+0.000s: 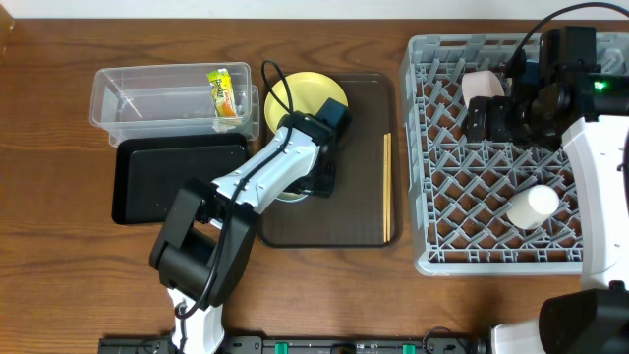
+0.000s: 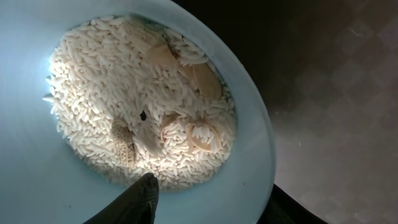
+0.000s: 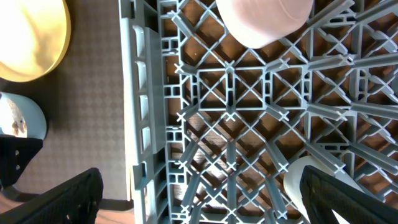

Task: Sort waste into correct bins and load items into the dishwasher rack
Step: 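Move the left gripper to the light-blue bowl and grasp its rim, then carry the blue bowl left and tip the rice into the black tray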

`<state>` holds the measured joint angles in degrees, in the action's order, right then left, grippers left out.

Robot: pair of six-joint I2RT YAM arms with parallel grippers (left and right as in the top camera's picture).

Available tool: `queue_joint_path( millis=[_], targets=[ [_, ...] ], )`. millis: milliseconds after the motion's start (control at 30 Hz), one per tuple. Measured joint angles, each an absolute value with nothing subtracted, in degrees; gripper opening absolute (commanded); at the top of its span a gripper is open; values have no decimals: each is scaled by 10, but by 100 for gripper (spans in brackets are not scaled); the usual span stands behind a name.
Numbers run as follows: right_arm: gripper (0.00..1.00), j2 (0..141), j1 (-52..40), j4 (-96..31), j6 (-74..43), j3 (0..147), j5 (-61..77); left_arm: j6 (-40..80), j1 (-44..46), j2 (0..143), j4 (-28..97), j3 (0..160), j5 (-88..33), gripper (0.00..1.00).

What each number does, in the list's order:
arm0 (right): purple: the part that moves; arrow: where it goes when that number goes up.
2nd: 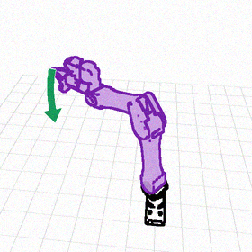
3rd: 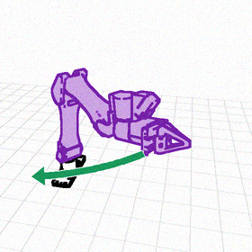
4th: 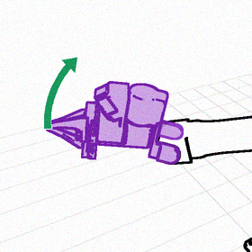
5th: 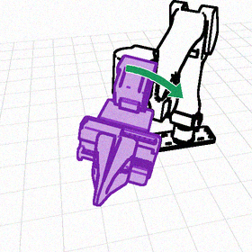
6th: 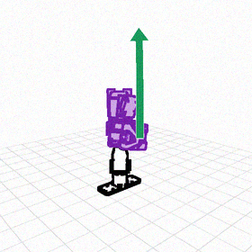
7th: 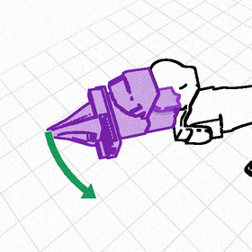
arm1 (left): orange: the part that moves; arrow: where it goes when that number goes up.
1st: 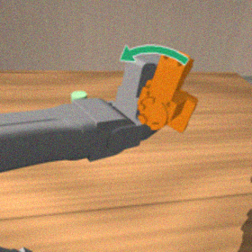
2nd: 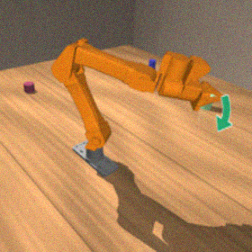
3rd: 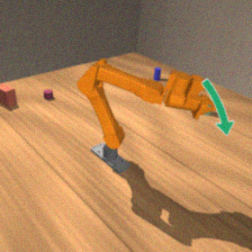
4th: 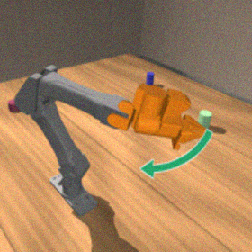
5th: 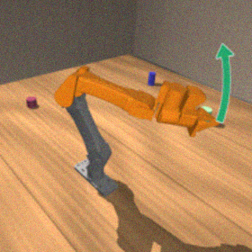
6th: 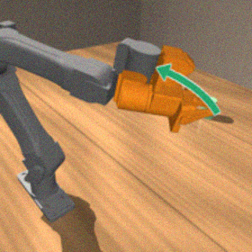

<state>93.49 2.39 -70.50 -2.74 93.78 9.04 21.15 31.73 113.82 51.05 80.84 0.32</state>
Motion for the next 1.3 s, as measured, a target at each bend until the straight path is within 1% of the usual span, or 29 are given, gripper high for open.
queue_joint_path(
  millis=[67,133,233,400,433,467,667,967,1200,1300],
  targets=[
    [98,935,24,-705,-27,938,91,211,317,1138,511,808,3,42],
    [98,935,24,-705,-27,938,91,212,317,1141,512,808,3,36],
    [98,935,24,-705,-27,938,91,210,317,1146,513,808,3,31],
    [98,935,24,-705,-27,938,91,211,317,1150,515,802,1,19],
    [98,935,24,-705,-27,938,91,208,319,1150,514,802,1,13],
    [97,935,24,-705,-27,938,91,209,320,1150,513,802,1,11],
    [98,935,24,-705,-27,938,91,207,326,1150,513,802,2,6],
    [97,935,24,-705,-27,938,91,208,326,1139,519,802,2,6],
    [98,935,24,-705,-27,938,91,208,321,1066,526,802,-3,6],
    [98,935,24,-705,-27,938,91,203,306,1023,527,802,-31,6]
  ],
)
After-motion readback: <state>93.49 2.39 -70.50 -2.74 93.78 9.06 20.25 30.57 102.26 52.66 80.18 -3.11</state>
